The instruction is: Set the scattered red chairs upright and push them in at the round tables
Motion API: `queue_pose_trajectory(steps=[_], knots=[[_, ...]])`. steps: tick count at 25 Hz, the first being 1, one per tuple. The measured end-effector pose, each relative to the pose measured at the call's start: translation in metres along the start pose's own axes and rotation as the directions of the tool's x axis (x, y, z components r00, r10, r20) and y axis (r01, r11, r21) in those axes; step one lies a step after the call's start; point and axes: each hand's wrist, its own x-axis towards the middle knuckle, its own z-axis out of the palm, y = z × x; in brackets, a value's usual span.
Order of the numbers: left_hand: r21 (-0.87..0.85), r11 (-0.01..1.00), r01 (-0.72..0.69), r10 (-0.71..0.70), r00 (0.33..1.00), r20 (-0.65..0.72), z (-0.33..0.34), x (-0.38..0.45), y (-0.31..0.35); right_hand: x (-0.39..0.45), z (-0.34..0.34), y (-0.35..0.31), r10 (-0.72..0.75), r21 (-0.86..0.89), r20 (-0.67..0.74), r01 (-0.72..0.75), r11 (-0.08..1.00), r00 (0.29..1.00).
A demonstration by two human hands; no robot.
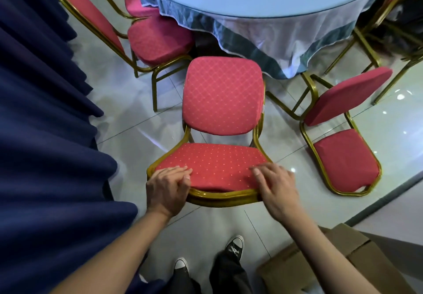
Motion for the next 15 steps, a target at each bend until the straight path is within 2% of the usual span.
queue_pose_trajectory(steps=[2, 4, 8, 11, 15], knots=[[-0.026, 0.999, 0.020, -0.020, 1.000, -0.015, -0.006, 0.013, 0.004, 0.000, 0.007, -0.018, -0.105, -0.121, -0.045, 0.099, 0.988, 0.993], [-0.041, 0.999, 0.020, -0.022, 0.999, -0.032, -0.009, 0.022, 0.007, 0.009, 0.012, -0.023, -0.109, -0.195, -0.127, 0.083, 0.977, 0.986], [-0.021, 0.999, 0.029, -0.030, 0.997, -0.077, -0.015, 0.048, 0.015, 0.040, -0.001, -0.023, -0.135, -0.209, -0.160, 0.100, 0.973, 0.978], [-0.031, 0.996, 0.084, -0.087, 0.993, -0.080, -0.026, 0.093, 0.024, 0.082, -0.019, -0.031, -0.086, -0.193, -0.170, 0.052, 0.980, 0.982], [0.010, 0.987, 0.160, -0.158, 0.983, -0.097, -0.045, 0.169, 0.041, 0.157, -0.047, -0.047, 0.007, -0.204, -0.114, -0.030, 0.978, 0.993]])
